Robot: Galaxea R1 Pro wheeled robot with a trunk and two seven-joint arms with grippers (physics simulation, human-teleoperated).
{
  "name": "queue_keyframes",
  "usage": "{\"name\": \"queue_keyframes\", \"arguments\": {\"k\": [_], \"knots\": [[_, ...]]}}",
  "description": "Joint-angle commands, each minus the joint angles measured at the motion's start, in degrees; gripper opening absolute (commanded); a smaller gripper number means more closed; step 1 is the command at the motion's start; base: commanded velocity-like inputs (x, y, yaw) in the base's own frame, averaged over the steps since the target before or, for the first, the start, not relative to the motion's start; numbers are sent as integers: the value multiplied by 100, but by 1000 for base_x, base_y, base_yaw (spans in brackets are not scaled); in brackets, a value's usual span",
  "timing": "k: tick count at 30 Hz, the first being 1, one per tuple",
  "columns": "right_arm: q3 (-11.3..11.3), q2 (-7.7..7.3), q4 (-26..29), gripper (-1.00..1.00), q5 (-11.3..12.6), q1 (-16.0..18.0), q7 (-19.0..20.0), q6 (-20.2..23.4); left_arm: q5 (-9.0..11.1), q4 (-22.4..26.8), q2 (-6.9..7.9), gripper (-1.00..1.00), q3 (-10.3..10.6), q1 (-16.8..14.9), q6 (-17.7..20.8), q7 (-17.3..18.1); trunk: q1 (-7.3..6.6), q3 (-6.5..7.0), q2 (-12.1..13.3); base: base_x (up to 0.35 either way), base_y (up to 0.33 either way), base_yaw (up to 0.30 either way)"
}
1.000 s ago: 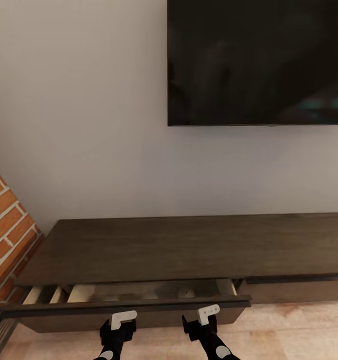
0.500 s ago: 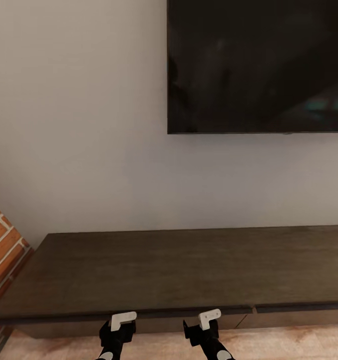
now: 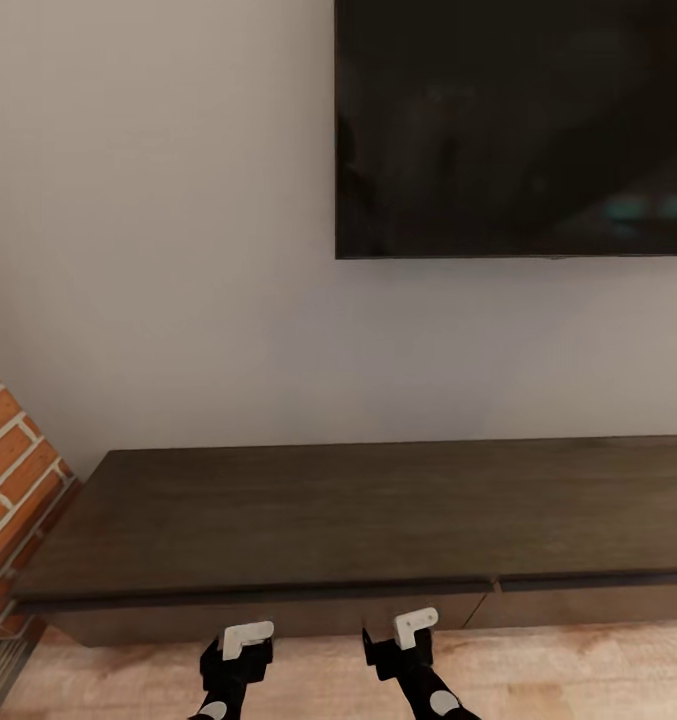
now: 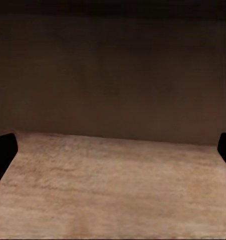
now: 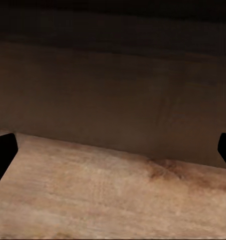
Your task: Place each of the two pumpkins and all three candles from the living room inside a cabinet in the living room (use any cabinet), then make sure every cabinet is closed, and position the cauldron so it is next to a table in the living room.
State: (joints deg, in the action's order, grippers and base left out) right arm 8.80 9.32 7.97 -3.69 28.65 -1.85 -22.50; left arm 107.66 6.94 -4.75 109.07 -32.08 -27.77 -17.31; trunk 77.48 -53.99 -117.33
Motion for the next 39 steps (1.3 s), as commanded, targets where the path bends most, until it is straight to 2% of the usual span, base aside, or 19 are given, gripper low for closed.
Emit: {"name": "queue_keyframes", "arguments": {"k": [1,20,26,39], "knots": [[-1,0,-3,100,0,0,0,-2,0,0,0,100,0,0,0,0,0,0,0,-333,0,0],[-6,-35,-13,100,7,-8,0,-9,-8,9,0,100,0,8,0,0,0,0,0,-334,0,0],[-93,-35,-26,100,7,-14,0,-6,-7,15,0,100,0,9,0,0,0,0,0,-312,0,0],[-94,-65,-361,100,14,-35,0,-8,12,151,68,100,17,85,30,0,0,0,0,-9,0,0]]}}
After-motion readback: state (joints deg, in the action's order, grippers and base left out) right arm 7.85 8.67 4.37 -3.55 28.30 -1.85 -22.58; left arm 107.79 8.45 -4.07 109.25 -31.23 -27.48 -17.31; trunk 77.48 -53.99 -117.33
